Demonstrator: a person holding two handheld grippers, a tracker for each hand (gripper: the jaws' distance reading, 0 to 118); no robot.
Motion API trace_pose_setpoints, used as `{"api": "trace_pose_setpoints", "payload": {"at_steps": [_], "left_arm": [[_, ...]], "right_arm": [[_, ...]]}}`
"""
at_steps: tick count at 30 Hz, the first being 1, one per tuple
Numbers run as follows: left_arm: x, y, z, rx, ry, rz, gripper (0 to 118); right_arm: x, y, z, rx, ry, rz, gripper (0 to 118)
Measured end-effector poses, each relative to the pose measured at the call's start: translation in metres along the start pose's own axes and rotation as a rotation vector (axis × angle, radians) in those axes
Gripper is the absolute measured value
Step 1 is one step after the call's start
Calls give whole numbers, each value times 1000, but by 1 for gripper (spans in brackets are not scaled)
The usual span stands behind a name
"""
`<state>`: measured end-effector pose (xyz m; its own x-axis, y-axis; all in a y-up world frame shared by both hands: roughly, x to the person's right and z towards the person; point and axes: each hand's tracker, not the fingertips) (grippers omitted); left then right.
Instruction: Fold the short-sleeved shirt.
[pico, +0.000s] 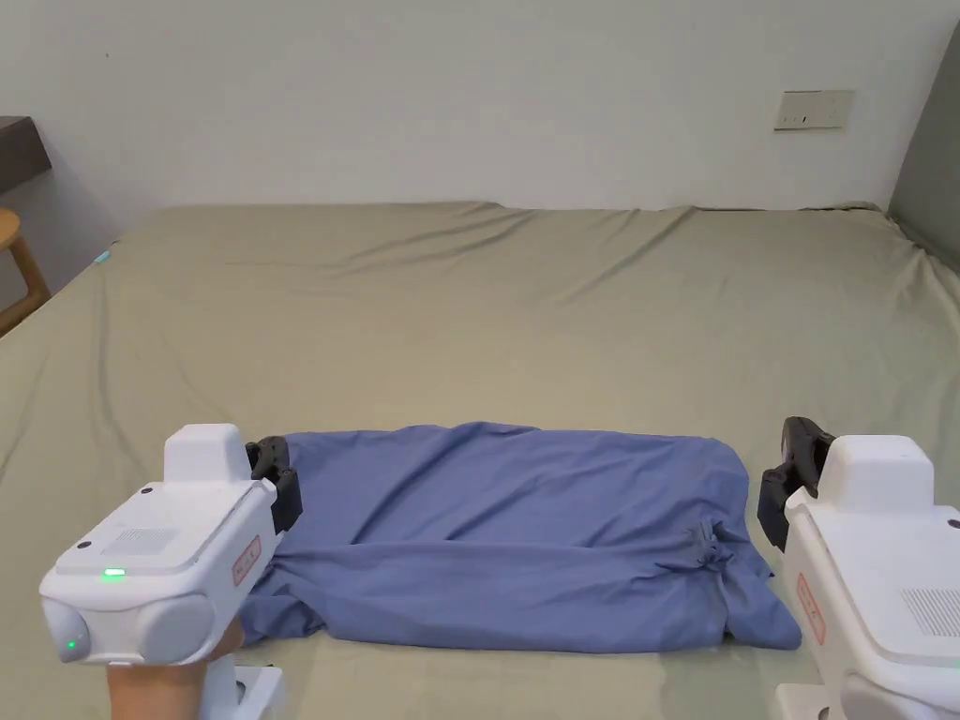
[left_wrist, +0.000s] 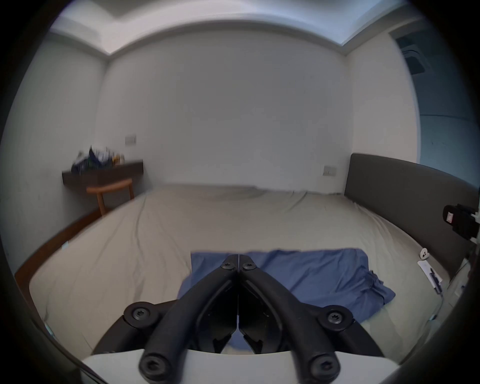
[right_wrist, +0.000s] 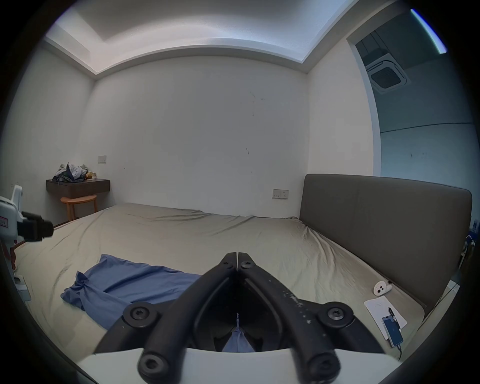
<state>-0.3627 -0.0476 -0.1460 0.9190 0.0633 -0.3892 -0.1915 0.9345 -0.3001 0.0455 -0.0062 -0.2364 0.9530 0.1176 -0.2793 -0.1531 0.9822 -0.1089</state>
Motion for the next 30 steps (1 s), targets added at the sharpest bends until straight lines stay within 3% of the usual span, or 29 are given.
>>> {"api": "trace_pose_setpoints", "payload": {"at_steps": [3, 8, 9, 10, 12, 13, 14, 20, 21, 23, 24, 27, 29, 30], "left_arm": [[-22, -9, -24, -184, -13, 64, 0], [-61, -48, -62, -376, 48, 56, 0], [-68, -56, -70, -413, 47, 46, 9], [-78, -68, -79, -440, 74, 55, 30], [-90, -82, -94, -510, 127, 82, 94], [-97, -91, -101, -532, 133, 119, 109], [-93, -90, -96, -554, 132, 145, 113], [-99, -125, -130, -605, 141, 159, 90], [-97, -130, -132, -616, 129, 166, 71], [-84, -126, -119, -566, 158, 124, 65], [-81, -124, -117, -579, 153, 101, 57], [-71, -118, -108, -564, 80, 88, 9], [-67, -114, -105, -559, 96, 47, 8], [-74, -112, -108, -550, 92, 46, 7]], "right_arm": [[2, -2, -8, -9, 1, 0, 1], [4, -12, -26, -43, 3, 4, 1], [4, -14, -30, -52, 1, 4, 1], [4, -16, -34, -61, -2, 8, 1], [4, -22, -42, -79, -4, 7, 1], [5, -24, -46, -92, -3, 4, 1], [5, -27, -50, -103, -2, 2, 1], [6, -46, -69, -166, -16, 4, 1], [7, -50, -71, -181, -19, -1, 1], [12, -60, -76, -223, -28, -11, 1], [16, -69, -79, -264, -30, -32, 1], [31, -101, -95, -424, -45, -76, 2], [40, -128, -106, -542, -71, -82, 14], [44, -140, -110, -582, -73, -95, 36]]}}
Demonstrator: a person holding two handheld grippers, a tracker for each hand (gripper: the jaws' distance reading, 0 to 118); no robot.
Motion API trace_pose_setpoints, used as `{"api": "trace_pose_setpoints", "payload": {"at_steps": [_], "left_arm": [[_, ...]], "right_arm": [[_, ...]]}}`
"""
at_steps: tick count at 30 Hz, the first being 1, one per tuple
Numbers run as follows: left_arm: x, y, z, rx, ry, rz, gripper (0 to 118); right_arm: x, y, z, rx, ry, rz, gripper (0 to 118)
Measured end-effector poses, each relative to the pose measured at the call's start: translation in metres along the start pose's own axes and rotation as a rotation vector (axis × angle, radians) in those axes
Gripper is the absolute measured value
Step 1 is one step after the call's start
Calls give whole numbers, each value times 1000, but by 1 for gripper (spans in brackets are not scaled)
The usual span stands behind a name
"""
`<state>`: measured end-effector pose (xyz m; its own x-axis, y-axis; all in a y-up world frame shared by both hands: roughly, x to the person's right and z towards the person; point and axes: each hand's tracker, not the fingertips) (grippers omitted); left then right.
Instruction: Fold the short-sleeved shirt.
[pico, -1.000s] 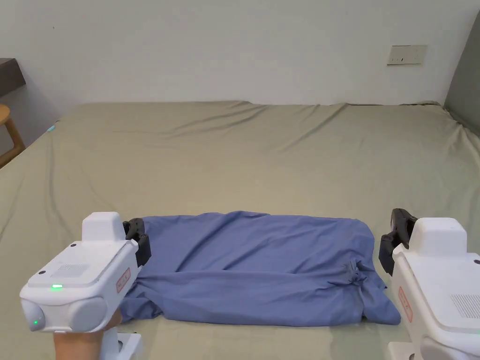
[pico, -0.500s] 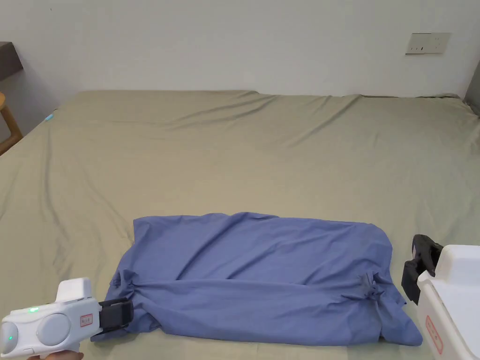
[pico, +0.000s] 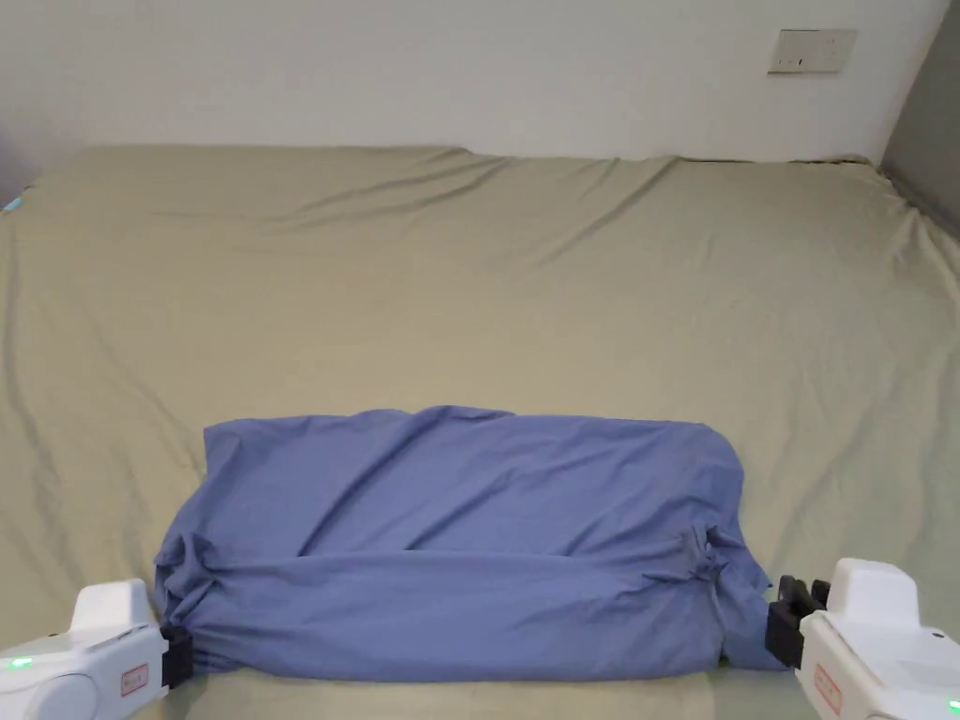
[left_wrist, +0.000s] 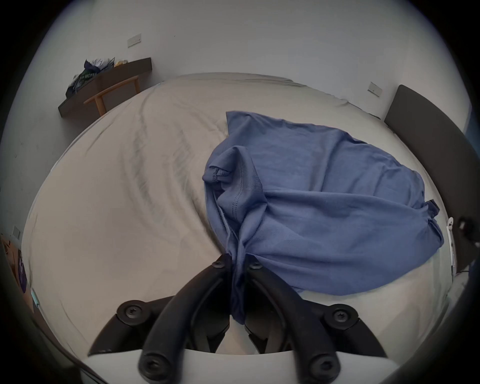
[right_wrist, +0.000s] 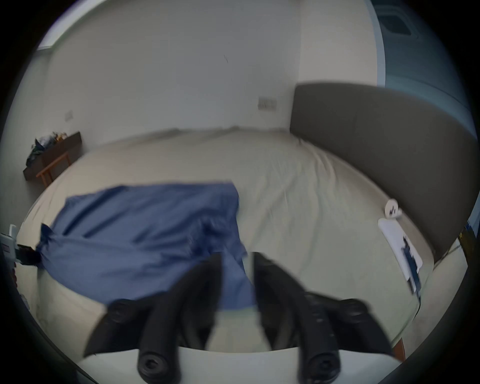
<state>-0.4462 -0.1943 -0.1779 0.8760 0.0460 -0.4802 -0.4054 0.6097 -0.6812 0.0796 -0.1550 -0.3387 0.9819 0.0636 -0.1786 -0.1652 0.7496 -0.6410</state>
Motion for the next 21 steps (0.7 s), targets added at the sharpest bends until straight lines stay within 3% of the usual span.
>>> {"api": "trace_pose_setpoints", "payload": {"at_steps": [3, 4, 7, 8, 9, 12, 13, 15, 18, 21], "left_arm": [[-5, 4, 12, 30, -25, 28, 7], [-9, 4, 12, 35, -36, 29, 7], [-7, 7, 19, 54, -41, 21, 6], [-9, 8, 16, 59, -43, 21, 6], [-9, 8, 17, 62, -44, 22, 6], [-8, 8, 14, 64, -42, 23, 6], [-8, 7, 14, 64, -39, 25, 6], [-12, 5, 17, 67, -38, 42, 6], [-18, 0, 30, 78, -55, 89, 6], [-25, -6, 48, 88, -76, 117, 6]], "right_arm": [[6, -15, -29, -105, 34, -36, 85], [6, -17, -38, -129, 38, -51, 94], [5, -15, -60, -146, 45, -86, 99], [2, -13, -66, -155, 44, -86, 97], [-1, -12, -71, -169, 54, -70, 82], [-9, -16, -81, -243, 103, -30, 15], [-12, -19, -79, -228, 163, -36, 13], [-16, -21, -69, -211, 97, -3, 10], [-6, -23, -45, -183, 143, -89, 9], [1, -27, -12, -132, 154, -77, 9]]}}
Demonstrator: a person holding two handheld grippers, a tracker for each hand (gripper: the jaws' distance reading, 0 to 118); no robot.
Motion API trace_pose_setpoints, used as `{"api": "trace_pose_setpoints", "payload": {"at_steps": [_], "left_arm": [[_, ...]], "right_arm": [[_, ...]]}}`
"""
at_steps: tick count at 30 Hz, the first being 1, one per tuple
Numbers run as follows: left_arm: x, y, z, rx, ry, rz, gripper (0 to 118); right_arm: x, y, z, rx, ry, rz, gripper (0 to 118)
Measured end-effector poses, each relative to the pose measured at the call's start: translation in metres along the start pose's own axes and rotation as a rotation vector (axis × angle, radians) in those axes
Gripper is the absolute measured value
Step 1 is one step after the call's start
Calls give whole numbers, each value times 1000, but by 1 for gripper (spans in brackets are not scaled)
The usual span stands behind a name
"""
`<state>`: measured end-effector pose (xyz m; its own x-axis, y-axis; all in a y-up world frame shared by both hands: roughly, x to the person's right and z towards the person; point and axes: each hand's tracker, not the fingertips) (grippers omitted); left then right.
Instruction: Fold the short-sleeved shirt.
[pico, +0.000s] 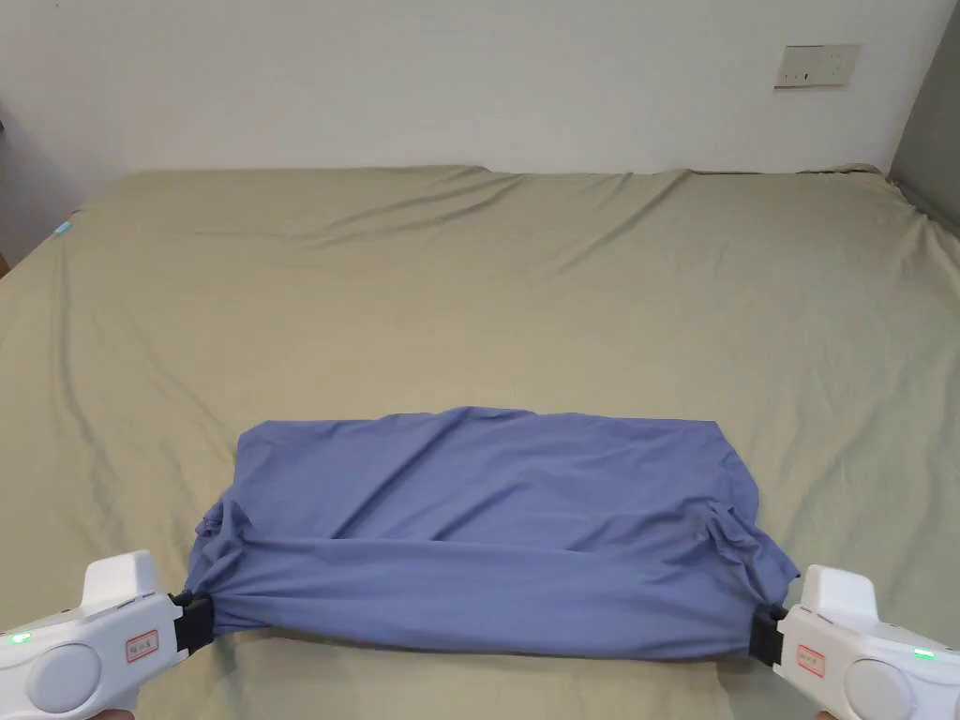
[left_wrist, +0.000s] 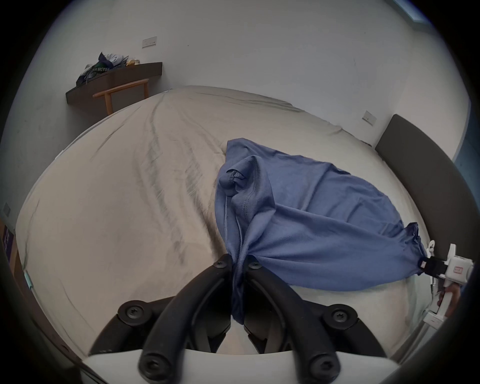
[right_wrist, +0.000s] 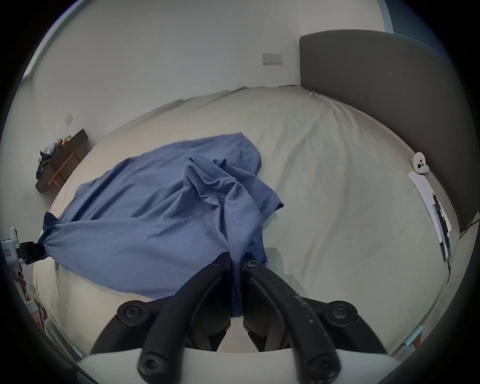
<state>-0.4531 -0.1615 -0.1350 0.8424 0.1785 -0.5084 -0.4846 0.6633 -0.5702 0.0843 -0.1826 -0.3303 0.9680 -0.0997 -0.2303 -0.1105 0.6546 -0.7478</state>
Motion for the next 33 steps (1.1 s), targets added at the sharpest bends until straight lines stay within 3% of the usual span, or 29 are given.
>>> {"api": "trace_pose_setpoints", "payload": {"at_steps": [9, 14, 18, 19, 20, 22, 24, 26, 30, 33], "left_arm": [[-37, -69, 53, -77, 2, 49, 6], [-49, -107, 48, -195, 50, 108, 6], [-40, -101, 42, -201, 70, 97, 7], [-38, -99, 41, -219, 83, 90, 11], [-34, -96, 42, -222, 84, 79, 23], [-21, -87, 57, -162, 122, 51, 73], [-1, -74, 87, -30, 70, 42, 107], [17, -55, 111, 105, 6, 39, 112], [47, -20, 147, 401, -63, 3, 112], [66, -1, 163, 607, -70, -10, 112]], "right_arm": [[23, -72, 71, -27, 45, -37, 9], [30, -114, 50, -155, 28, -78, 9], [26, -120, 49, -126, 17, -102, 10], [24, -116, 52, -128, 11, -101, 14], [22, -113, 56, -125, 8, -103, 25], [12, -98, 73, -65, -47, -42, 53], [3, -80, 92, 42, -41, 11, 83], [-7, -52, 116, 174, -32, 46, 101], [-34, -4, 173, 492, 1, 91, 103], [-53, 20, 198, 638, 1, 139, 103]]}}
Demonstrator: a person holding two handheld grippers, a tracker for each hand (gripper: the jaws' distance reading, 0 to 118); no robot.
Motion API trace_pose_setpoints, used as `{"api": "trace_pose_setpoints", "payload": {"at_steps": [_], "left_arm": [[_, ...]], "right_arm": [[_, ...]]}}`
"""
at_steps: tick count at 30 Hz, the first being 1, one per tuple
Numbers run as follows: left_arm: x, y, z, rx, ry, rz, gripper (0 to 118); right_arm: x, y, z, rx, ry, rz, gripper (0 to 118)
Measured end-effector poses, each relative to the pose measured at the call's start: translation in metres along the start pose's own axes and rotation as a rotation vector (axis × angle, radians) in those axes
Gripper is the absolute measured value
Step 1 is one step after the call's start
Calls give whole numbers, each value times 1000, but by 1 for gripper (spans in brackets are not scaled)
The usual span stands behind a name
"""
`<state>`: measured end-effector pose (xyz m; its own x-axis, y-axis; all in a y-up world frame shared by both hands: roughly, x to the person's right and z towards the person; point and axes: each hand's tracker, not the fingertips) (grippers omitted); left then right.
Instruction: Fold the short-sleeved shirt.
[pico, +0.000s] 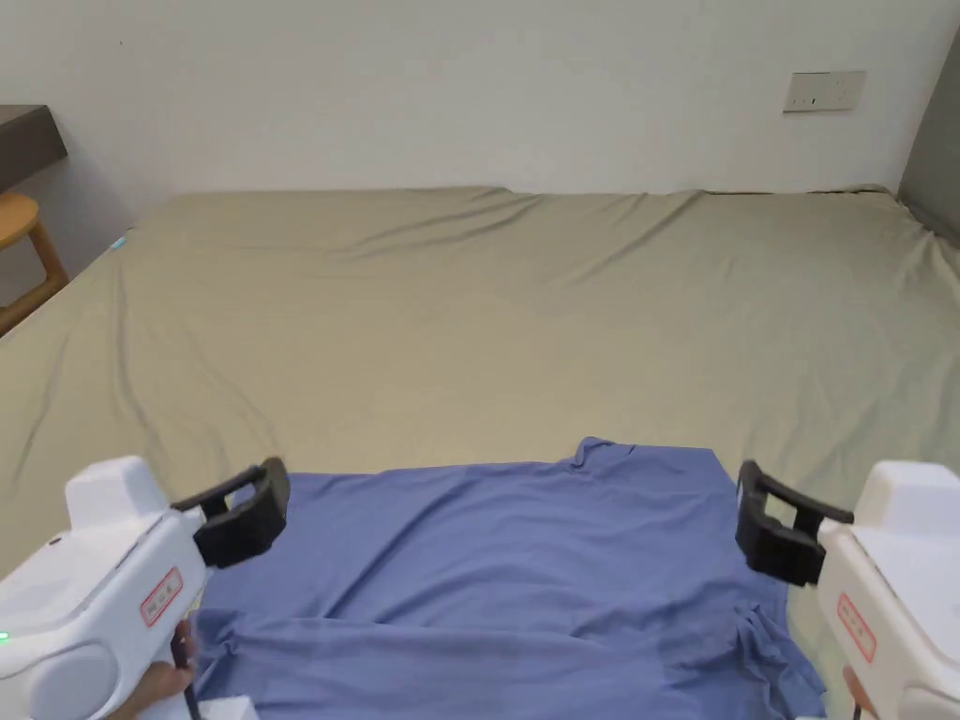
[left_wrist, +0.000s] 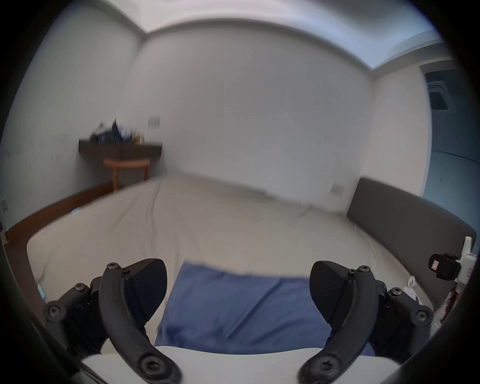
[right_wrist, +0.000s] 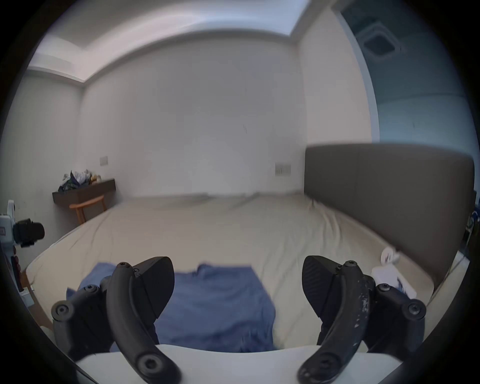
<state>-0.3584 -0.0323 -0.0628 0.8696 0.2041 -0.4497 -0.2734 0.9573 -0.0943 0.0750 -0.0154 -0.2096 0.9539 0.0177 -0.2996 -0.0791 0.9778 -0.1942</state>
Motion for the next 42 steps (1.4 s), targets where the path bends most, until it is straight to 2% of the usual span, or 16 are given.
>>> {"api": "trace_pose_setpoints", "payload": {"at_steps": [3, 4, 5, 7, 8, 9, 11, 16, 24, 30, 32, 34, 35, 36, 38, 42], "left_arm": [[37, 19, 6, 87, 21, -68, 107], [44, 20, 6, 101, 38, -106, 99], [50, 20, 5, 114, 46, -134, 83], [53, 13, -5, 128, 35, -172, 16], [54, 12, -8, 122, 23, -173, 0], [54, 11, -12, 102, 15, -182, 0], [62, 11, -15, 63, -46, -160, 0], [58, 2, -48, -4, -16, -227, 0], [6, -11, -164, -336, -39, -171, 0], [-52, -25, -262, -517, 40, -96, 2], [-67, -32, -288, -594, 38, -52, 21], [-77, -45, -311, -665, 55, -67, 77], [-79, -51, -319, -689, 78, -85, 96], [-81, -58, -326, -706, 106, -117, 107], [-82, -68, -337, -713, 129, -121, 100], [-90, -96, -354, -803, 139, -83, 63]], "right_arm": [[-14, 17, 5, 118, -26, 49, 103], [-18, 22, 4, 125, -35, 57, 100], [-21, 23, 5, 123, -33, 65, 92], [-26, 24, 4, 121, -33, 88, 41], [-27, 23, 1, 123, -37, 94, 13], [-28, 22, -1, 123, -41, 99, 2], [-26, 22, -3, 122, -31, 106, 2], [-24, 21, -24, 99, -35, 98, 1], [-30, 18, -76, 52, -36, 116, 1], [-36, 6, -126, -17, -40, 120, 1], [-38, 0, -141, -37, -40, 122, 1], [-40, -6, -157, -65, -40, 127, 1], [-40, -9, -163, -73, -38, 127, 1], [-40, -12, -169, -86, -39, 130, 1], [-39, -17, -180, -100, -43, 138, 1], [-31, -25, -199, -138, -57, 121, 1]]}}
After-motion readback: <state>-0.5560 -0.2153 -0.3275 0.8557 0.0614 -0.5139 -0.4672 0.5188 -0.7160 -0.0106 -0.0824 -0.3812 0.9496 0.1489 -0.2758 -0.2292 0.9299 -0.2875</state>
